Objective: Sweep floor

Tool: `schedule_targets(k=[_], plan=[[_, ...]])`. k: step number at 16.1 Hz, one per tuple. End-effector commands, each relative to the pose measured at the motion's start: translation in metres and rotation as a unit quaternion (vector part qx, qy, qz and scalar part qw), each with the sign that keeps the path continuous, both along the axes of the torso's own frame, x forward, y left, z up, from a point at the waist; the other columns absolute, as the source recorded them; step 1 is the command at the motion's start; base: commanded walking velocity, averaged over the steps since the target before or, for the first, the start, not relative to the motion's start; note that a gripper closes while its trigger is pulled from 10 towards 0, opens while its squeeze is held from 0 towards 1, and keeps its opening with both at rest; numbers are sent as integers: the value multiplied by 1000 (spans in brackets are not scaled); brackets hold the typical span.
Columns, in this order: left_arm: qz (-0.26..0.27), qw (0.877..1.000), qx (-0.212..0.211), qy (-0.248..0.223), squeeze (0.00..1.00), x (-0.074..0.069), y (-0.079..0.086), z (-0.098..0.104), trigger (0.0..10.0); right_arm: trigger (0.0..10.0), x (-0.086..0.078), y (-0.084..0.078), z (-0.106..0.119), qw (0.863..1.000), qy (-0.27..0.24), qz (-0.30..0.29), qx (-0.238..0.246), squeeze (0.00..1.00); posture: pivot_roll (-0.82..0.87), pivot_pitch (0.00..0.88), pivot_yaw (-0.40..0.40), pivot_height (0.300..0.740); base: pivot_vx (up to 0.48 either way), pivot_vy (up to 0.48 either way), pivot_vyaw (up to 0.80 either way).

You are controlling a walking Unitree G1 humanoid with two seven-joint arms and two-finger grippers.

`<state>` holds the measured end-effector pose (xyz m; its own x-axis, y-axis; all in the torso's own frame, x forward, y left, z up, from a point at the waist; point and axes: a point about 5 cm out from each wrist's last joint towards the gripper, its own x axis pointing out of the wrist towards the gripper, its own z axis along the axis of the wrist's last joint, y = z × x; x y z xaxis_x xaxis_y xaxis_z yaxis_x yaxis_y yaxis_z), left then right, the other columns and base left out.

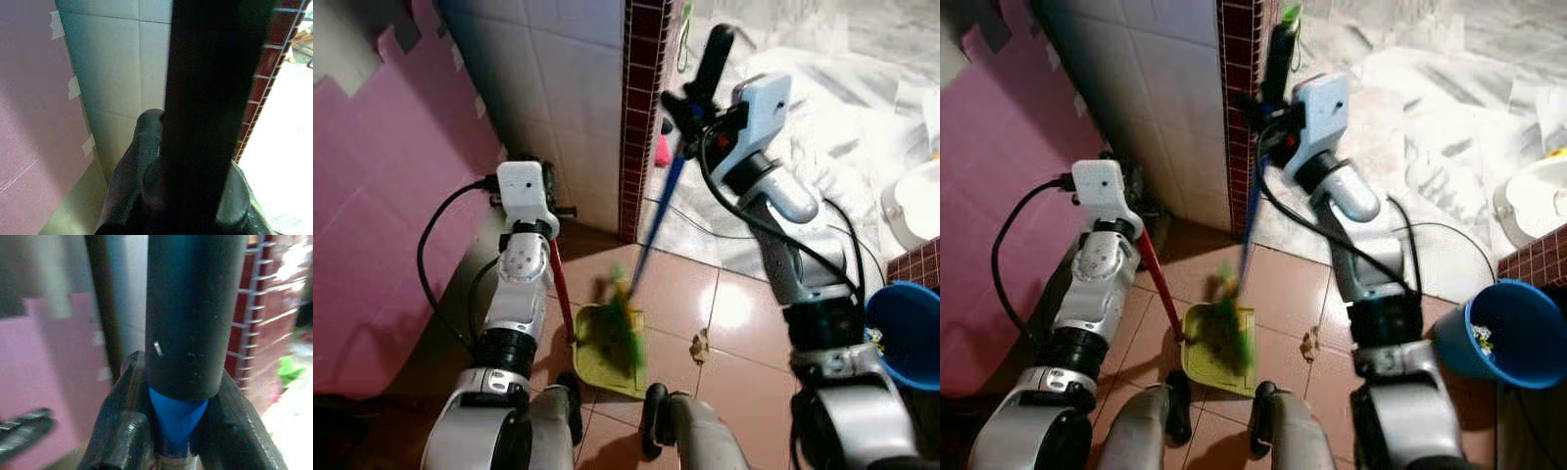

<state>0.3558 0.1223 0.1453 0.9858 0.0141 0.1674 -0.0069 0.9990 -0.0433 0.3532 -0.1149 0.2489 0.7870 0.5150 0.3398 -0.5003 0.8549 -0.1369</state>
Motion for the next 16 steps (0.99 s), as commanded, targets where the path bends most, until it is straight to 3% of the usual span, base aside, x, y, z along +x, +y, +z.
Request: schedule_targets(k=[1,3,6,8,10,13,16], plan=[[-4,1000,-8,30,0,-1,-2,-13,10000,10000,0,-9,26,996,-77,-35,-22,0,-91,128,-16,740,0,0,0],[-5,1000,6,17,0,3,0,-9,10000,10000,6,-18,30,986,-105,-93,-86,0,-95,112,-5,740,0,0,0],[-2,1000,9,14,0,6,3,-7,10000,10000,10,-23,20,984,-86,-114,-104,0,-93,103,1,740,0,0,0],[-2,1000,11,13,0,8,5,-6,10000,10000,12,-26,-3,982,-53,-138,-116,0,-92,95,5,740,0,0,0],[-4,1000,11,12,0,9,5,-7,10000,10000,14,-26,-11,982,-37,-150,-111,0,-92,93,6,740,0,0,-800],[-2,1000,16,11,0,9,7,-8,10000,10000,13,-29,-13,970,-66,-174,-156,0,-96,93,8,740,0,0,-800],[-1,1000,21,5,0,11,9,-6,10000,10000,14,-31,-15,968,-72,-175,-164,0,-98,93,0,740,0,0,0]])
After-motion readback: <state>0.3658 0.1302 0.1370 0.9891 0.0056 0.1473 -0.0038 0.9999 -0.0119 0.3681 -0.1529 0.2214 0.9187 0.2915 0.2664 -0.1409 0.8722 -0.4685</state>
